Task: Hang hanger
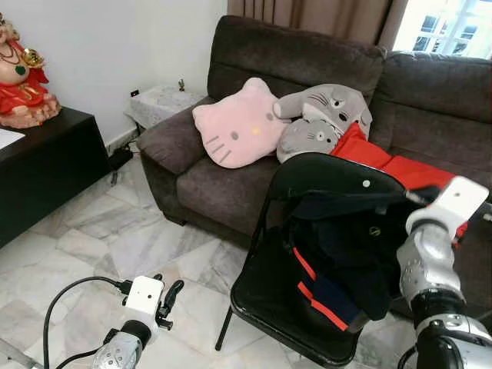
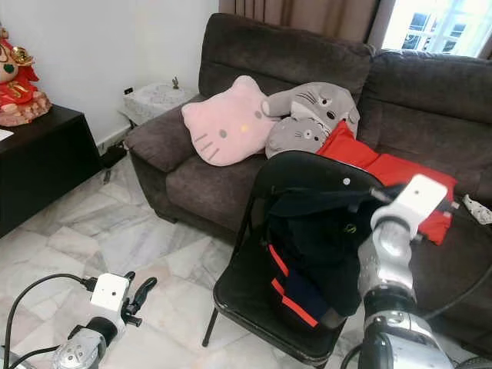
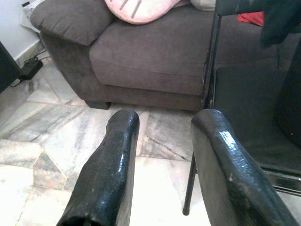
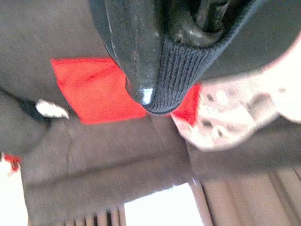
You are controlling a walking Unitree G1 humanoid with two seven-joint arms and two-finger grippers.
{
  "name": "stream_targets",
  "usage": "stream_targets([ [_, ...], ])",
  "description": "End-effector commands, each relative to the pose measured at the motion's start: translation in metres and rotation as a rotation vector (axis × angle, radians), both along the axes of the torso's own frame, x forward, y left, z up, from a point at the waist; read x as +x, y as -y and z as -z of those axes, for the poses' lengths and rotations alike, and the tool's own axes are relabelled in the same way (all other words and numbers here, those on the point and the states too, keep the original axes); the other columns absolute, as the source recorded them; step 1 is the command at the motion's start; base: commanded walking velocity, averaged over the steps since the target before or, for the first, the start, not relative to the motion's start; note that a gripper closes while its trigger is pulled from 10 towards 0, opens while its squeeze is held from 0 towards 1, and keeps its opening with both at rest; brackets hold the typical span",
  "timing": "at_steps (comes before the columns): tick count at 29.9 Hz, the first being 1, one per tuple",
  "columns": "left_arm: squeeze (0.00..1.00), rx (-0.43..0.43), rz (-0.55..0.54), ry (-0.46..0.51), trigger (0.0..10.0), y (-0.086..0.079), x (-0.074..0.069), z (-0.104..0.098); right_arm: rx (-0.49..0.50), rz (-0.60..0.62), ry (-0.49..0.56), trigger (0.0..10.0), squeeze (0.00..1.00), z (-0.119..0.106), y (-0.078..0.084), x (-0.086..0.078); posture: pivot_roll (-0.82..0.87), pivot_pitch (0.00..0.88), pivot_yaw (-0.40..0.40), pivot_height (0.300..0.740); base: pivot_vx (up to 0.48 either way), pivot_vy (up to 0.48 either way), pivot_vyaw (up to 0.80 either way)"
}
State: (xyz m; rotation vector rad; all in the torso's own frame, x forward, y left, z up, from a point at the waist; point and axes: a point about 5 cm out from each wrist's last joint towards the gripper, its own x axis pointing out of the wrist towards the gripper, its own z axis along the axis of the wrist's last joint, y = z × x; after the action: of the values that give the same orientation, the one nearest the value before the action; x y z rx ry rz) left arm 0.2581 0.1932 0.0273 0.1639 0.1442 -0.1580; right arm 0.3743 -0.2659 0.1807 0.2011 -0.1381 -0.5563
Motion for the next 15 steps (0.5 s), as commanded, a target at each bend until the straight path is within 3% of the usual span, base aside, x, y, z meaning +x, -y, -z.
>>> stream_targets([
  [1, 0.00, 0.002, 0.001, -0.005, 10.0, 0.000, 0.001, 0.001, -0.014, 0.024, 0.103, 0.0, 0.00, -0.025, 0.002, 0.002, 0.04, 0.000, -0.011, 0.740, 0.000, 0.000, 0.00],
  [7, 0.00, 0.003, 0.000, -0.007, 10.0, -0.001, 0.001, 0.001, -0.104, 0.105, 0.304, 0.0, 0.00, -0.079, 0.011, -0.007, 0.04, 0.000, -0.010, 0.740, 0.000, 0.000, 0.00],
  [10, 0.00, 0.003, 0.000, -0.007, 10.0, -0.001, 0.001, 0.001, -0.120, 0.120, 0.374, 0.0, 0.00, -0.095, 0.014, -0.012, 0.04, 0.000, -0.010, 0.740, 0.000, 0.000, 0.00],
  [15, 0.00, 0.003, 0.001, -0.008, 10.0, -0.001, 0.001, 0.001, -0.168, -0.003, 0.566, 0.0, 0.00, -0.134, -0.003, -0.019, 0.04, 0.000, -0.005, 0.740, 0.000, 0.000, 0.00],
])
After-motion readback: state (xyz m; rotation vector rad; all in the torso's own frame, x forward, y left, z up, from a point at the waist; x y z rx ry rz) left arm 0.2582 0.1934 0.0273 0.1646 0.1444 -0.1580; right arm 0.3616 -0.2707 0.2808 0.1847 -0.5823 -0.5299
